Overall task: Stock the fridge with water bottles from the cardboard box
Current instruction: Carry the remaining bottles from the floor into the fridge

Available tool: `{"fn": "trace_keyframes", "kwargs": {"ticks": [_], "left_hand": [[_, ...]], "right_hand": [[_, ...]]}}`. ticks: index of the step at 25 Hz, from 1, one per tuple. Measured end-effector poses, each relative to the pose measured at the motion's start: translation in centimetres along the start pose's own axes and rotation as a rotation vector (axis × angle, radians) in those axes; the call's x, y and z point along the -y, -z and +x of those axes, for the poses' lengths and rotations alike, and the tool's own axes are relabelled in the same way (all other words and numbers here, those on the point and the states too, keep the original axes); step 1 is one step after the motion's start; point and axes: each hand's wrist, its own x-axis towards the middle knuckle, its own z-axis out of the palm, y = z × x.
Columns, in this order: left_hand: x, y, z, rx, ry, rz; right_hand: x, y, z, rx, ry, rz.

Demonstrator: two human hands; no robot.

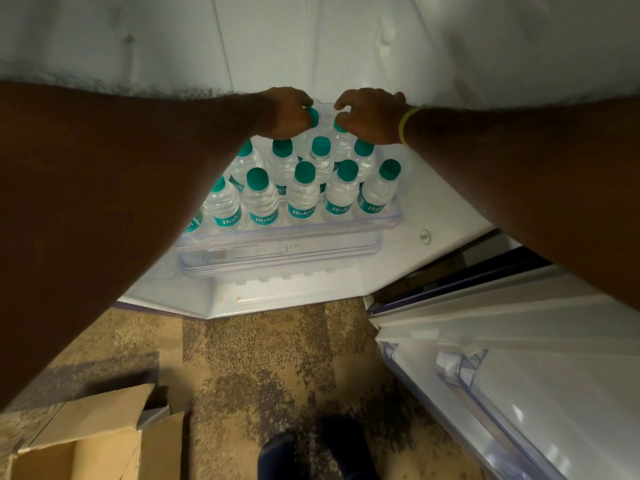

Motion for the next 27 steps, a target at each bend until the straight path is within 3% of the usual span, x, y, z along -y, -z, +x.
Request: {"fn": "trace_keyframes", "kwargs": {"ticks": [4, 9, 14, 18, 22, 27], "left_hand": [[0.9, -0.2, -1.3, -0.115, -0.012, -0.024], [2.1, -1.7, -6.2, -0.482, -0.080, 0.167], [3.0, -6.2, -14.1, -0.676, -0.080, 0.111], [4.9, -11.3, -22.2, -0.660, 0.043, 0.072], [7.1, -17.5, -30.7, -0.543, 0.173, 0.054], [9.4, -25.4, -42.0, -0.435, 0.451, 0.034]], "right_hand": [[0.7, -0.8, -0.8, -0.171, 0.041, 0.021], [3.3, -1.9, -3.1, -0.396, 0.130, 0.062], [7.8, -4.6, -8.8, -0.442, 0.260, 0.113], [10.3, -8.6, -14.1, -0.409, 0.370, 0.114], [12.0, -13.1, -19.4, -0.342, 0.453, 0.076], [16.0, -19.7, -26.6, -0.122, 0.531, 0.025]]}}
